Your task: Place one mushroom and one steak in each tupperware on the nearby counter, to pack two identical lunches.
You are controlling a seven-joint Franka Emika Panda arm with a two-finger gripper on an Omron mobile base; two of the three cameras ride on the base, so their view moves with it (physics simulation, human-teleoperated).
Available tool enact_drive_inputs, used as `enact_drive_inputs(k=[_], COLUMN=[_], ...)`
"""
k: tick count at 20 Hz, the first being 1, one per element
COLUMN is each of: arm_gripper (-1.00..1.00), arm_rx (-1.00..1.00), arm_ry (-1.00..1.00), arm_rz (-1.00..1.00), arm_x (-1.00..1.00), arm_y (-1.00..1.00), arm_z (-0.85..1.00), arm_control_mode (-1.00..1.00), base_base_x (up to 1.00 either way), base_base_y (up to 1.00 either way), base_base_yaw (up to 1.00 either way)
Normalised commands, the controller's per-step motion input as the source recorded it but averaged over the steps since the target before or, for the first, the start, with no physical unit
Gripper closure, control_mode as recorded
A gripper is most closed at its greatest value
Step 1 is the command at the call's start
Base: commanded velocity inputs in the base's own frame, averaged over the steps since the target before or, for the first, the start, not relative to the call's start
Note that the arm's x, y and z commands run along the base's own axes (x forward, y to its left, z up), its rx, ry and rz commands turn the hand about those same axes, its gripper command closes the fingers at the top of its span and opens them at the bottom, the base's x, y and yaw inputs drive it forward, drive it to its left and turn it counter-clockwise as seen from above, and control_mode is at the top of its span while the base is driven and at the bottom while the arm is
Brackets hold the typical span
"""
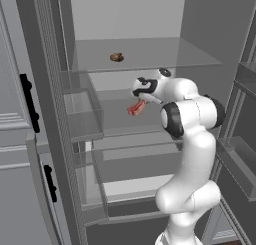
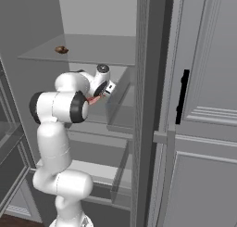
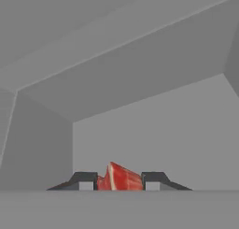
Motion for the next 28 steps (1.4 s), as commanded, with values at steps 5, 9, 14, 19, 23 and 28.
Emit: enact_drive_inputs(k=[5,9,14,19,23,28], arm_gripper=[1.00,1.00,1.00,1.00,1.00,1.00], arm_rx=[0.00,0.00,0.00,0.00,-0.02,-0.07], arm_ry=[-0.23,-0.16,-0.06,0.02,0.07,0.15], arm_rz=[0.00,0.00,0.00,0.00,0.00,0.03], arm_x=[-0.52,-0.60,-0.89,-0.78,-0.71,-0.69], arm_y=[0.01,0.01,-0.01,-0.08,0.00,0.00], arm_z=[0.04,-0.01,0.36,0.93,0.92,1.00], arm_control_mode=[-1.00,-1.00,-1.00,-1.00,-1.00,-1.00], base_base_x=[0.00,0.00,0.00,0.00,0.00,0.00], base_base_y=[0.00,0.00,0.00,0.00,0.00,0.00], base_base_yaw=[0.00,0.00,0.00,0.00,0.00,0.00])
